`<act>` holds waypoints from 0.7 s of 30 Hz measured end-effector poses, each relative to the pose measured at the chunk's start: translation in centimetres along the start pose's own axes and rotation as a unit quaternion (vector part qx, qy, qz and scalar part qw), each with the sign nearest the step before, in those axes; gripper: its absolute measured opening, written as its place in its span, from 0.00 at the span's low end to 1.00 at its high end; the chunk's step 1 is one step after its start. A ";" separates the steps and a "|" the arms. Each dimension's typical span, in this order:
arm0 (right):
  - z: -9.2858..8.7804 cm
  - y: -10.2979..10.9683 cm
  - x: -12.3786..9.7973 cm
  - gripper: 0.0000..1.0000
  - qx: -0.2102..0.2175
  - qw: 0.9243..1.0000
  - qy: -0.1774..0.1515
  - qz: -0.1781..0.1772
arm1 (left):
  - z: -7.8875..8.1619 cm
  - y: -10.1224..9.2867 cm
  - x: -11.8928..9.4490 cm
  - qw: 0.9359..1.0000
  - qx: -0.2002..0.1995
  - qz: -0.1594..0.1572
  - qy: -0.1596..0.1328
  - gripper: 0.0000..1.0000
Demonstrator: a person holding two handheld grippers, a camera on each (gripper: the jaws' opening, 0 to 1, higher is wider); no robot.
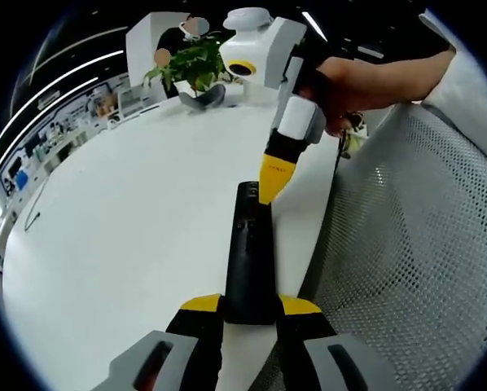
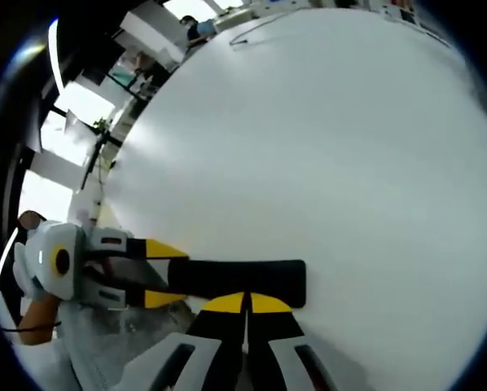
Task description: Press the specified remote control buttons in sequence, fully releasing each button before pressing the next.
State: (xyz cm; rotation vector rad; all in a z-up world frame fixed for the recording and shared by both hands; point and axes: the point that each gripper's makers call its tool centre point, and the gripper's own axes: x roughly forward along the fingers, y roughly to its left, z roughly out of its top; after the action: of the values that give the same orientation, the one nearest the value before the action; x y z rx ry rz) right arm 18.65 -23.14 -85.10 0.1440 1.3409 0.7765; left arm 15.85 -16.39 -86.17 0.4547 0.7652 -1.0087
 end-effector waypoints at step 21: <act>0.1 -0.3 0.8 0.00 -0.055 0.995 0.047 -0.071 | 0.0 0.0 0.0 1.000 -0.002 0.000 -0.001 0.24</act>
State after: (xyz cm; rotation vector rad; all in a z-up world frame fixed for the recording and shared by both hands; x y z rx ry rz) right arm 18.91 -22.92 -85.86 -0.0743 1.3783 0.7423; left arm 15.85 -16.39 -86.23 0.4516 0.7654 -1.0069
